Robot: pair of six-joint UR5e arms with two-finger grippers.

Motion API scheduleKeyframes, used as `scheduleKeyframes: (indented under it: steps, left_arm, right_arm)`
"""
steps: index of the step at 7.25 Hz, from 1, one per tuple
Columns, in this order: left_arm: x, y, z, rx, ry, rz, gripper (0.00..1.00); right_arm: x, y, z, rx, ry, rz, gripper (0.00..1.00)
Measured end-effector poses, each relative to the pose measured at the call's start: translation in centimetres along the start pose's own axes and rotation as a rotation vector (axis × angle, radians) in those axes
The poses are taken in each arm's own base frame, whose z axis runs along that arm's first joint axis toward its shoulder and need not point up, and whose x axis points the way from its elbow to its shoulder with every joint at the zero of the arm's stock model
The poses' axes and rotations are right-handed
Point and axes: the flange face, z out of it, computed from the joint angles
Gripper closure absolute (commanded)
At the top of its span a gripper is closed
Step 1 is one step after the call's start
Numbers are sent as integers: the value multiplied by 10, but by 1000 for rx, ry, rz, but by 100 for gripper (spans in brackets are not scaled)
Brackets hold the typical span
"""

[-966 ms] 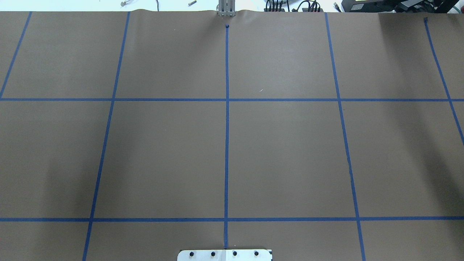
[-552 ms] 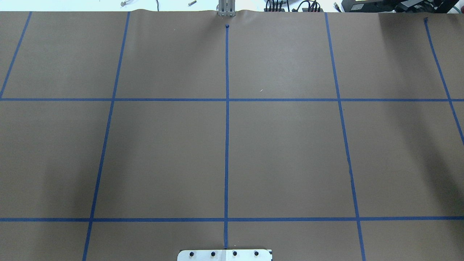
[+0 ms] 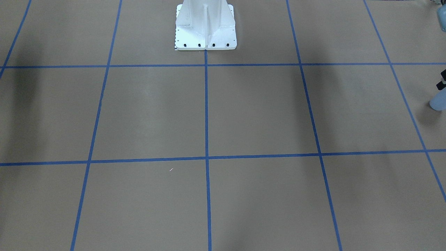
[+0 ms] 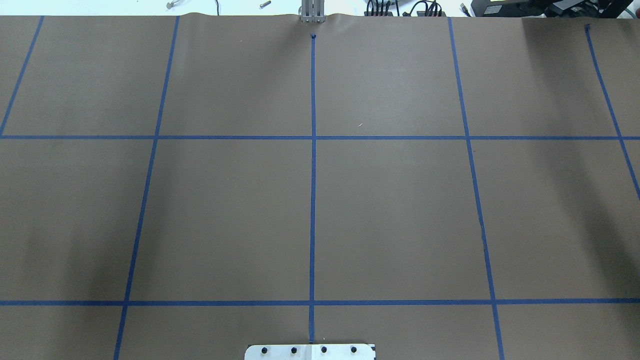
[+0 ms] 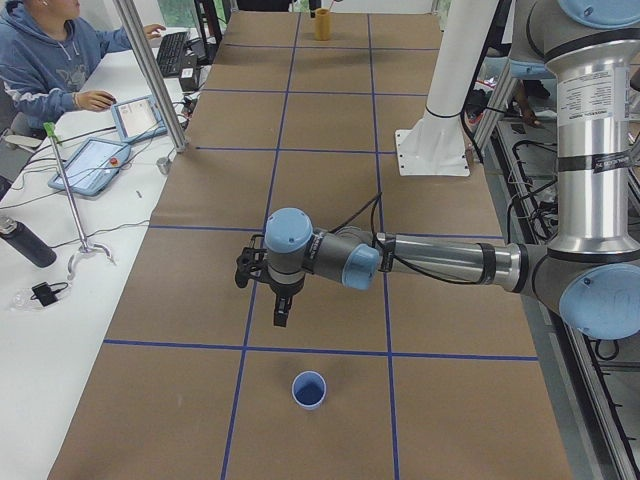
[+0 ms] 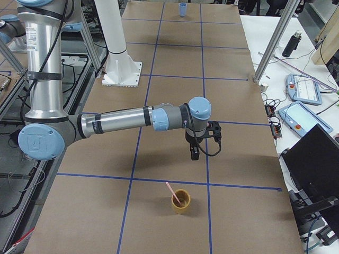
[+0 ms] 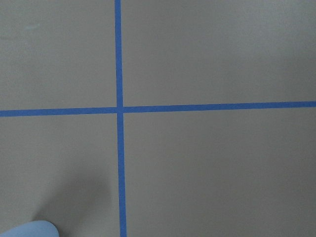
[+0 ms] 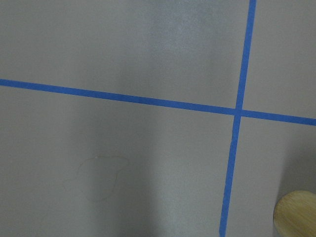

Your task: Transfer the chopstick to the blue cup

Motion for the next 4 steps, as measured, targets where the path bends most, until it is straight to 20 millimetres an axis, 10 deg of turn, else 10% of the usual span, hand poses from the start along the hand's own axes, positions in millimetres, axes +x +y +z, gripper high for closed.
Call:
scheduleKeyframes:
  steps: [4]
  left_arm:
    - [-58, 32, 49, -80, -32, 18, 2]
  right_arm:
    - [-4, 0, 0, -4, -43, -3, 0]
